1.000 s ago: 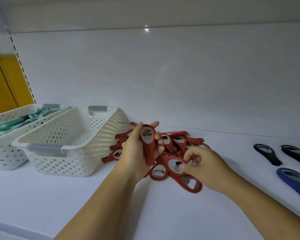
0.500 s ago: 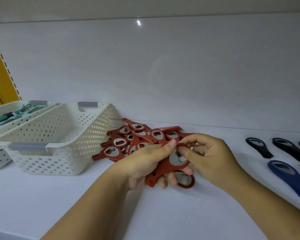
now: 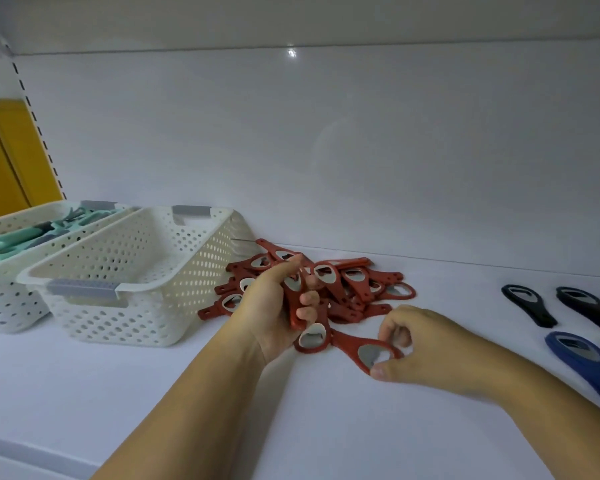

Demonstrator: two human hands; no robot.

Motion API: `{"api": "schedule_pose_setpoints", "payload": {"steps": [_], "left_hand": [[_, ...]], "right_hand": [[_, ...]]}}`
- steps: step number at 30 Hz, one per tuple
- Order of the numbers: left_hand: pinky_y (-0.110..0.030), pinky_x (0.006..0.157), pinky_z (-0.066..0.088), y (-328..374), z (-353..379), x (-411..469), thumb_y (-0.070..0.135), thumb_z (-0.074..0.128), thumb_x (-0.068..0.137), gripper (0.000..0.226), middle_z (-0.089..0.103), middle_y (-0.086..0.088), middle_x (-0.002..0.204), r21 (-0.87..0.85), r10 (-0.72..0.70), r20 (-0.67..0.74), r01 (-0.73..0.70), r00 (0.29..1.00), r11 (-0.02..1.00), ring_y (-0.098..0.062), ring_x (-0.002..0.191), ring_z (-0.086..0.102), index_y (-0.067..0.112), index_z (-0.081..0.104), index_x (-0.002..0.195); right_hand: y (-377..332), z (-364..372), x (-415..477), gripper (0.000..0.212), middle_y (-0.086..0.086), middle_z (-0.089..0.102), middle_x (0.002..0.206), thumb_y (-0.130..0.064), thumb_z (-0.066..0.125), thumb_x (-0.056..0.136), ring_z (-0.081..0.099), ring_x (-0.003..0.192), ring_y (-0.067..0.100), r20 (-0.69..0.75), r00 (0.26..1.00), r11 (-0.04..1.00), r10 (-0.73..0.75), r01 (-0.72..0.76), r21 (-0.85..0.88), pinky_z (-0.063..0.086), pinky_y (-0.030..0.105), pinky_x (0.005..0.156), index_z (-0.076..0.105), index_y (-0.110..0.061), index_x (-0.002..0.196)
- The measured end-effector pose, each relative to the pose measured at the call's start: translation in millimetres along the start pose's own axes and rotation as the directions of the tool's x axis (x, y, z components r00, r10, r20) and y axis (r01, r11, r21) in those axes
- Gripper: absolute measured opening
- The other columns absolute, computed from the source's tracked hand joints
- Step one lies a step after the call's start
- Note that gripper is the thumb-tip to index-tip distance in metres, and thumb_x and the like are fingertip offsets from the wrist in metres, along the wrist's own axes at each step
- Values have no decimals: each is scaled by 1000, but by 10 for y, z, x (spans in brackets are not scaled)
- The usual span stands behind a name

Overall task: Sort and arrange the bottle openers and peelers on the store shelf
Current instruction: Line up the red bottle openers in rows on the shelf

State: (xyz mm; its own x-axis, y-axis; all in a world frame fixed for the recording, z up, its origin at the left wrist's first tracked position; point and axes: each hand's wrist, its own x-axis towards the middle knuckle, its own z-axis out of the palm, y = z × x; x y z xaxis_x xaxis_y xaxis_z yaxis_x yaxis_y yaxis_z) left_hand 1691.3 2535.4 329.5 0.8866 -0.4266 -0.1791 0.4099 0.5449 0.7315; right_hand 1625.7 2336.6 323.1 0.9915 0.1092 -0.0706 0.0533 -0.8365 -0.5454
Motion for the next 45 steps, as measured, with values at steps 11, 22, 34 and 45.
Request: {"api": "schedule_pose_setpoints", "payload": {"steps": [11,22,34,45], "left_hand": [[-35,66,60,-23,76,-71,13,39,100,24,67,-15,78,87,163,50,-167,985,982,-30,76,71,7,58,113],[-13,34,36,-92,53,-167,15,54,91,11,68,-11,84,574,-195,303,-15,933,819,-8,42,50,15,63,97],[-16,33,37,18,59,-98,30,53,93,20,59,-11,78,36,-2,-131,6,991,999,-13,44,46,11,55,98],[-47,82,57,-29,75,-59,21,49,97,20,59,-12,65,171,142,-127,-119,982,978,-33,67,66,7,58,107]], "right_hand": [[-42,-150,-23,23,-8,64,67,-11,64,87,56,57,10,-386,911,924,-144,263,277,45,23,59,67,-30,74],[-247,130,76,21,6,64,83,0,61,85,59,52,12,-431,902,617,-30,356,702,48,21,48,66,-17,96],[-165,409,193,19,-30,33,135,-44,67,83,26,127,-9,-37,955,956,-293,292,-37,25,22,110,63,-44,102],[-123,67,95,23,-7,63,72,-21,51,95,55,61,7,-579,799,911,-164,348,222,43,16,58,58,-26,74]]}}
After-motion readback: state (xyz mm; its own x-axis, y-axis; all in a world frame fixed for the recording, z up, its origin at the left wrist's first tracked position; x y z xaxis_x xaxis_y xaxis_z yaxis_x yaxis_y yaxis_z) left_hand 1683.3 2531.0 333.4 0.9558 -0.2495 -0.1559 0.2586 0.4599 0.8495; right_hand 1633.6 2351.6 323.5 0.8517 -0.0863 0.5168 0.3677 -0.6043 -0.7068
